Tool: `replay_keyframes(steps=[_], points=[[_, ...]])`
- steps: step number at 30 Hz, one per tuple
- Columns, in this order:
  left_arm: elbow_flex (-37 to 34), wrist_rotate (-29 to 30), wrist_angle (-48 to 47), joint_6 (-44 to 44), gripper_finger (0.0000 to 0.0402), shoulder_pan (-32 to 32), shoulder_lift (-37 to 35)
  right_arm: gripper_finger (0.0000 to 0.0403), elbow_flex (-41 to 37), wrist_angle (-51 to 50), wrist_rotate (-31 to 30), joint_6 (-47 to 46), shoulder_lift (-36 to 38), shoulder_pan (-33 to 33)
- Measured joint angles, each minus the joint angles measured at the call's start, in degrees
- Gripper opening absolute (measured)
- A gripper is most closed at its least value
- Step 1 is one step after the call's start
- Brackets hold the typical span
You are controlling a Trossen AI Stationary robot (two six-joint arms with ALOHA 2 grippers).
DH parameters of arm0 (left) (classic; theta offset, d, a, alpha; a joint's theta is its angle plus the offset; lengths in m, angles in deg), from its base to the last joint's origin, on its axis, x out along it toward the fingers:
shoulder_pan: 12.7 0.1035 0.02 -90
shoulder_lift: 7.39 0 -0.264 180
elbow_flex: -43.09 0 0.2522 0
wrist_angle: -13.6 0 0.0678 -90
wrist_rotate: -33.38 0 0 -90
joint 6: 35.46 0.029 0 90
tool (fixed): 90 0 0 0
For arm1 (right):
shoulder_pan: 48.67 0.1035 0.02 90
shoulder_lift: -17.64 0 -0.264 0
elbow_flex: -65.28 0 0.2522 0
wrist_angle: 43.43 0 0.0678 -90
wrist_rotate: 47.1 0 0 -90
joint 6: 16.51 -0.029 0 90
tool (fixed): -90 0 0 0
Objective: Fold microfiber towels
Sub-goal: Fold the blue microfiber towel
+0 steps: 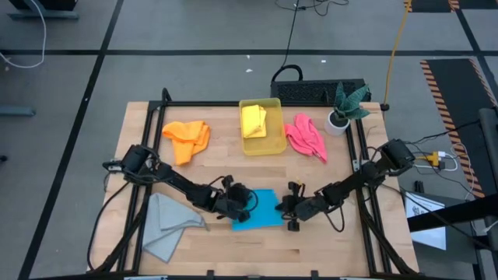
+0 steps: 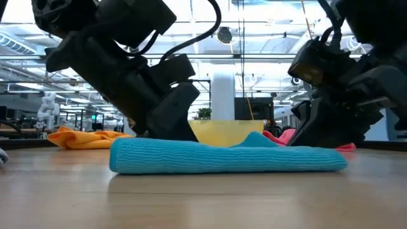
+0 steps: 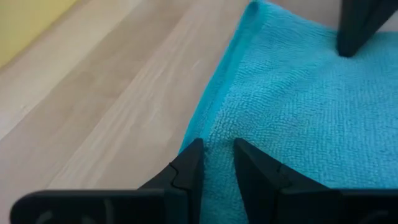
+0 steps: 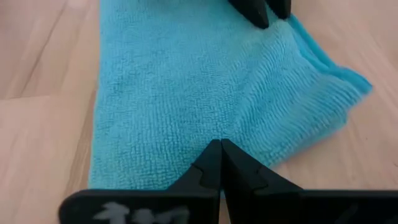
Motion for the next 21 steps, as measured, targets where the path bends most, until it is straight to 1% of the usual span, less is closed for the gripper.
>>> replay_keyframes(steps=[3,7,11,13,16,19,21], points=[[-0.05,0.79,-0.35,-0.52,0.0092,-0.38,0.01,0.0,0.07,-2.33,-0.06,-0.5,1.03,0.34],[-0.33,1.43,3.44,3.07,0.0092,-1.11,-0.31,0.0,-0.18,-2.72,0.27,0.84,3.28,1.19],[-0.42,0.91,5.91,6.56,0.0092,-2.33,-2.99,0.0,-0.15,4.47,-0.5,2.54,3.9,1.45],[-0.38,1.06,6.65,7.85,0.0092,-3.06,-5.05,0.0,-0.08,7.97,-1.16,2.69,3.08,0.62],[-0.37,1.28,6.54,9.1,0.0092,-4.35,-6.97,0.0,-0.15,10.52,-1.38,2.68,1.21,-1.4],[-0.33,1.23,5.15,8.61,0.0092,-5.78,-7.59,0.0,-0.14,10.81,-3.57,2.28,-0.87,-3.68],[-0.34,-0.89,2.41,6.39,0.0092,-6.39,-7.41,0.0,-0.15,9.26,-4.49,2.32,-1.68,-5.16]])
